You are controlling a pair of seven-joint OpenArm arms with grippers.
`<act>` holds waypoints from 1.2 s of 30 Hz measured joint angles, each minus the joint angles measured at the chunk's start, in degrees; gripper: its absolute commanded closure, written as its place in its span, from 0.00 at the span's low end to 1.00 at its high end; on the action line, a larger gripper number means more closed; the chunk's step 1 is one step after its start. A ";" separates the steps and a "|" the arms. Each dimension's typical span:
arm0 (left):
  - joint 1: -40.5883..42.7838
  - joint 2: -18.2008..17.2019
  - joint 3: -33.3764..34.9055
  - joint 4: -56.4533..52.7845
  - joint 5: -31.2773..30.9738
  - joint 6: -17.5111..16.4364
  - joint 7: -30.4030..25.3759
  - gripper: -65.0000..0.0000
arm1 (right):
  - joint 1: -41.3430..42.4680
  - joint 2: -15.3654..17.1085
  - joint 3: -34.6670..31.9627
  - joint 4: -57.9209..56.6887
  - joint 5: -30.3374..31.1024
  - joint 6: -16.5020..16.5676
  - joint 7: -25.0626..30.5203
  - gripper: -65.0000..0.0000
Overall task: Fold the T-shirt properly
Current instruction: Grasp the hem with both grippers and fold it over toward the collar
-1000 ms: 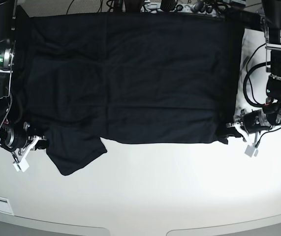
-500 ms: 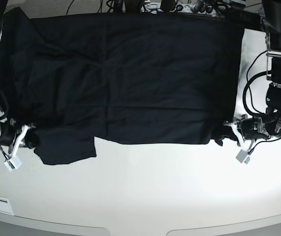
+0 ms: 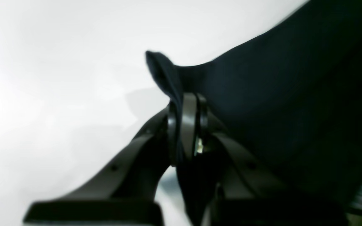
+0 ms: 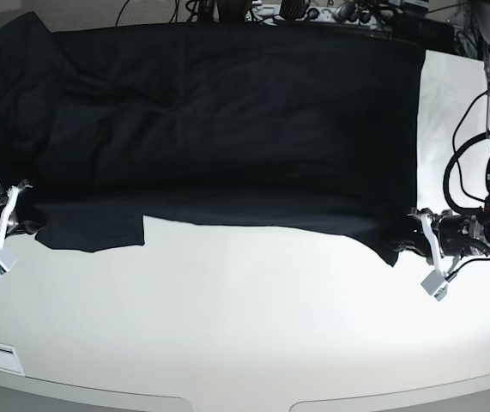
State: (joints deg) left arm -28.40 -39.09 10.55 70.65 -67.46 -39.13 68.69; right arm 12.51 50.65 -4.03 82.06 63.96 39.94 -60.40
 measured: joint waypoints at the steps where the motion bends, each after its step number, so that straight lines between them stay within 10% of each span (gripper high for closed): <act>1: 0.04 -0.22 0.00 0.15 -1.75 0.00 1.03 1.00 | 0.04 0.26 0.00 0.04 1.51 -0.04 -1.22 1.00; 14: 13.42 -7.67 0.28 14.05 -16.52 -0.37 10.32 1.00 | -1.86 0.66 0.00 0.09 11.89 -0.02 -19.76 1.00; 36: 17.94 -15.21 0.26 20.65 -16.68 -0.37 10.67 1.00 | -3.13 5.38 0.00 0.24 18.18 -0.02 -19.76 1.00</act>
State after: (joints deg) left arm -10.46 -54.30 10.81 91.31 -84.14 -39.51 79.35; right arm 9.39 56.03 -4.03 82.30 82.15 39.92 -80.16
